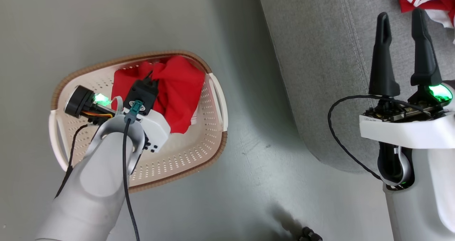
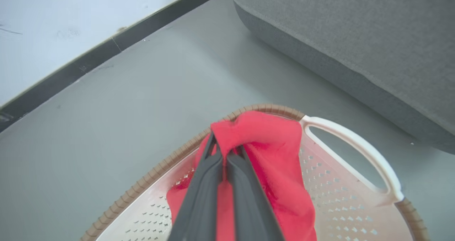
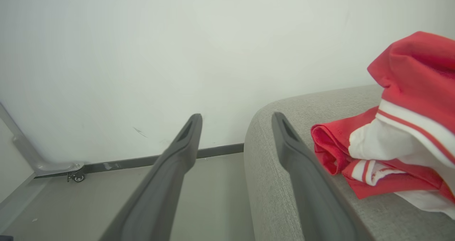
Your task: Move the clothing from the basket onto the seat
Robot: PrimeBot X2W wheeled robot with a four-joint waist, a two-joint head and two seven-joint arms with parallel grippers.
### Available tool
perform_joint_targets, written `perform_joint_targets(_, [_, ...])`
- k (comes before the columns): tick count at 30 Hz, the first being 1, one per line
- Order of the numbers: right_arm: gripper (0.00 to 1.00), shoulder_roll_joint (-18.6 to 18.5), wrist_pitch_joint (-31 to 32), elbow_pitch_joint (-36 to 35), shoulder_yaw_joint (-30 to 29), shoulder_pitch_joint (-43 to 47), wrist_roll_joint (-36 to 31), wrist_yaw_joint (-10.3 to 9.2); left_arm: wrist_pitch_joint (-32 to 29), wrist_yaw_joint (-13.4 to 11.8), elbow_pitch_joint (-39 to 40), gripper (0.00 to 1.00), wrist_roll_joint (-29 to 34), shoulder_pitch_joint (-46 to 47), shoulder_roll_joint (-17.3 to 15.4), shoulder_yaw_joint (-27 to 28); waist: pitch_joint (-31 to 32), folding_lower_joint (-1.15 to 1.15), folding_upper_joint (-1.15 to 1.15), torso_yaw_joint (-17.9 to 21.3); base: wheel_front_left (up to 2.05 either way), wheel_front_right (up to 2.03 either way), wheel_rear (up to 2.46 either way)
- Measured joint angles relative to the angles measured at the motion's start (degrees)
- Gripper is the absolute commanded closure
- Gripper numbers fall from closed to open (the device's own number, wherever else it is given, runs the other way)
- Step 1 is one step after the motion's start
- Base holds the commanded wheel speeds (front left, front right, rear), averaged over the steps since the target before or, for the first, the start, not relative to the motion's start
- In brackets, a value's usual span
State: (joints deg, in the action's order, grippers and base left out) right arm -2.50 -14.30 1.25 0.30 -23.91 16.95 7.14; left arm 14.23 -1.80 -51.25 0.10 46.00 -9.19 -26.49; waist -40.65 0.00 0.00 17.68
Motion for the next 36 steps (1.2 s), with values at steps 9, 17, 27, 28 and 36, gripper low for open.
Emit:
perform_joint_targets(9, [0.00, -0.03, -0.16, 1.59, 0.04, 0.16, -2.32, 0.00, 0.16, -0.82, 8.38, 1.00, -1.54, -2.98, -0.05, 0.64, 3.59, 0.00, 0.00, -1.87, 0.00, 0.00, 0.00])
perform_joint_targets(17, [0.00, -0.85, -0.32, 3.08, -0.25, 0.42, -3.30, 0.00, 0.19, -2.07, 15.86, 1.00, -2.34, -6.21, -0.14, 1.59, 7.19, 0.00, 0.00, -3.64, 0.00, 0.00, 0.00])
perform_joint_targets(27, [0.00, -2.66, -0.32, 5.28, 1.57, 0.81, -3.91, 0.00, 0.23, -3.76, 22.97, 1.00, -3.92, -10.92, -1.16, 3.92, 12.22, 0.00, 0.00, -5.82, 0.00, 0.00, 0.00])
perform_joint_targets(28, [0.00, -2.89, -0.32, 5.65, 2.02, 0.82, -3.99, 0.00, 0.23, -3.86, 23.57, 1.00, -4.11, -11.32, -1.18, 4.17, 12.74, 0.00, 0.00, -6.04, 0.00, 0.00, 0.00])
perform_joint_targets(36, [0.00, -4.55, -0.32, 8.26, 5.69, 1.94, -4.38, 0.00, 0.23, -5.35, 28.43, 1.00, -5.54, -14.96, -1.38, 6.11, 17.10, 0.00, 0.00, -7.82, 0.00, 0.00, 0.00])
